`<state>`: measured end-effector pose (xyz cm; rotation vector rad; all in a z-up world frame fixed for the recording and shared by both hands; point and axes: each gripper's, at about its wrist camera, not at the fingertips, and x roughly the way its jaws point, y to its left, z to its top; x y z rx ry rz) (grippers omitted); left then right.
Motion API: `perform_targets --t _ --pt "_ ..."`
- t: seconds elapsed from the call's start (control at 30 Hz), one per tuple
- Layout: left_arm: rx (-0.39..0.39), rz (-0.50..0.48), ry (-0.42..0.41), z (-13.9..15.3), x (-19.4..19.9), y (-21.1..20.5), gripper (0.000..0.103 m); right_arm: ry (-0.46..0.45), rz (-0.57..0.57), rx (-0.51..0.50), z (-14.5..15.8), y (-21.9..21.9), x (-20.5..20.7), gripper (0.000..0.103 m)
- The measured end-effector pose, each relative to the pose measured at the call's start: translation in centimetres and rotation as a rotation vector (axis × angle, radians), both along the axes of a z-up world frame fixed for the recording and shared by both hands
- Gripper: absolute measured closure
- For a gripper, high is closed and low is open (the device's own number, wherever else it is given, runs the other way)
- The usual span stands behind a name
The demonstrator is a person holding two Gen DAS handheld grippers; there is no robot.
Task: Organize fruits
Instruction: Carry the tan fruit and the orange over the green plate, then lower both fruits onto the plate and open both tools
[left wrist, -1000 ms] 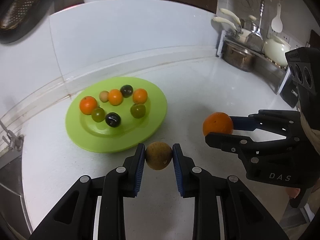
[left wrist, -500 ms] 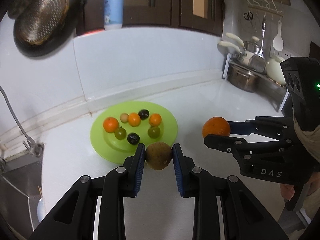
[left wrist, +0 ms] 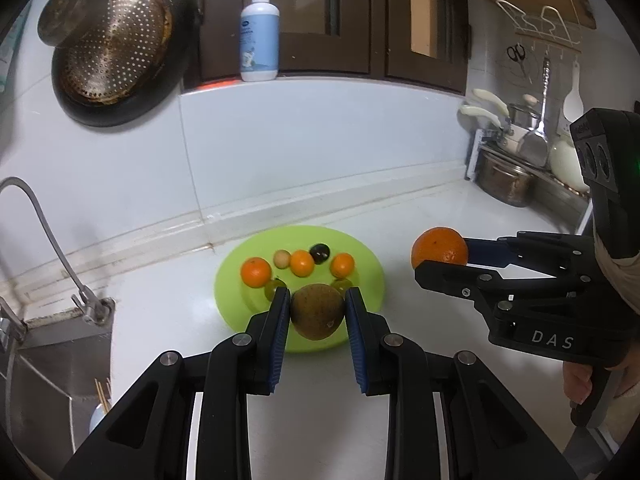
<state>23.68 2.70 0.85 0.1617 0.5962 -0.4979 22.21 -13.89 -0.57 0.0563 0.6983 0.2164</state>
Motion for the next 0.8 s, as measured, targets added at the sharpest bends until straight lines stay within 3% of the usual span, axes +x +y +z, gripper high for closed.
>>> perform_targets --t 0.43,0.8 --pt "0.011 0.045 0.016 -0.4 3.6 0.8 0.075 -0.007 0.03 -0.01 0.1 0.9 3.3 0.062" --pt "-0.008 0.05 0.092 -2.3 7.4 1.2 0.075 0.034 0.039 -0.025 -1.3 1.1 7.1 0.062"
